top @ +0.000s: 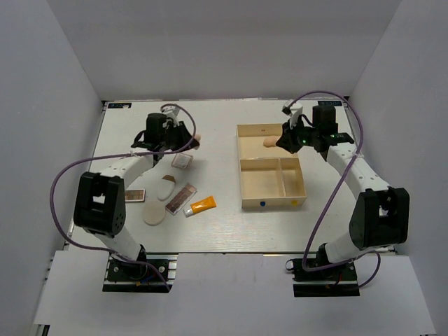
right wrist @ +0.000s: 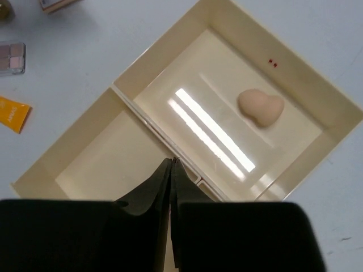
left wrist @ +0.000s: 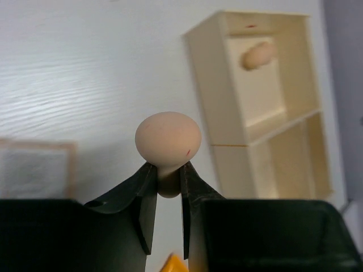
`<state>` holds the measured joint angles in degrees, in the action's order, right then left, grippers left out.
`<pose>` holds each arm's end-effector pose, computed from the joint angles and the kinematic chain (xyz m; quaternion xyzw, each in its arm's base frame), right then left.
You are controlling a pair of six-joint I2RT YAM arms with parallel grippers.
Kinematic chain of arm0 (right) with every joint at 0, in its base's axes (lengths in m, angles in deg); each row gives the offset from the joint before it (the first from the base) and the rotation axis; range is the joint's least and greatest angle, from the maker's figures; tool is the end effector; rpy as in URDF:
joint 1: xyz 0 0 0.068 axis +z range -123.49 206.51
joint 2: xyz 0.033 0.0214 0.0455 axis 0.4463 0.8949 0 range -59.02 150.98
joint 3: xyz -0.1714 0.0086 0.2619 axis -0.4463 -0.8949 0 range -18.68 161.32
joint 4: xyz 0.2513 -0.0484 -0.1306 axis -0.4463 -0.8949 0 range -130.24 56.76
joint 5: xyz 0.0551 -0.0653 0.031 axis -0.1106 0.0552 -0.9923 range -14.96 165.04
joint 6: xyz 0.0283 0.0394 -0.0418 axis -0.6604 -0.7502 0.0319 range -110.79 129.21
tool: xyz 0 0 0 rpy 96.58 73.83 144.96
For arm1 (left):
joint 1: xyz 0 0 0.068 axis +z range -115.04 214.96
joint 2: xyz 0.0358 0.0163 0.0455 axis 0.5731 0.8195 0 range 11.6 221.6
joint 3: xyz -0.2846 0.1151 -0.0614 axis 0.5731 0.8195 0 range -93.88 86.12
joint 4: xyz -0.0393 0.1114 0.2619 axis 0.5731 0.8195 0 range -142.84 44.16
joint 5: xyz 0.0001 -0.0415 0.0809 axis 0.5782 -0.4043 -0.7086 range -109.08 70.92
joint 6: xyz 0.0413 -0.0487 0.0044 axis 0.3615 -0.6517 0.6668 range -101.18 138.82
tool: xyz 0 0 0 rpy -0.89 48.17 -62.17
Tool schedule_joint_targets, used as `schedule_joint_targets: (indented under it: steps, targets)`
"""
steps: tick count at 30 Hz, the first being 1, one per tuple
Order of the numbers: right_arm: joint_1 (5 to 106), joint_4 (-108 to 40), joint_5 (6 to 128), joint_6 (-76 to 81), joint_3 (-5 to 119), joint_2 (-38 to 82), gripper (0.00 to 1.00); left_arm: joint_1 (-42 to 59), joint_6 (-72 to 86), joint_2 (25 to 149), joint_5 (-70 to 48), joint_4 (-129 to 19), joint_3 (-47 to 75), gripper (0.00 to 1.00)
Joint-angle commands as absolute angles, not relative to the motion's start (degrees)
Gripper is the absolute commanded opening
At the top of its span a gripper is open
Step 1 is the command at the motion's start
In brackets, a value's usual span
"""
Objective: Organize the makeup
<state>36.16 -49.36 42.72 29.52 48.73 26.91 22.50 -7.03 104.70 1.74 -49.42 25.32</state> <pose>0.3613 0.0884 0.3226 -0.3448 0.7882 0.2039 0.4672 0.3834 -0.1029 0.2534 -0.0202 0.8789 -0.2991 0.3710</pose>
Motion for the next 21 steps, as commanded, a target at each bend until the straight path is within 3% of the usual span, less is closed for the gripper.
schedule_joint_targets:
  steps: [1,7,13,16,21]
  targets:
    - [35.2,-48.3,40.1,29.0,46.7,24.8,0.04,19.2,-13.2,109.6,16.9,-63.0,20.2,0.3]
    - [33.8,-46.9,41.4,26.8,45.3,23.2,0.02,12.1,-19.3,118.7,22.4,-71.6,9.3,0.31]
    - [31.7,-45.5,43.7,24.7,44.7,21.8,0.07,5.5,-19.0,128.6,20.3,-66.9,-2.2,0.36]
    - [30.7,-45.3,43.9,24.2,44.2,21.3,0.12,3.9,-18.0,131.7,16.5,-63.1,-5.5,0.5]
    - [29.6,-44.2,43.5,23.4,43.1,20.7,0.17,2.0,-15.7,133.9,11.8,-57.2,-8.9,0.64]
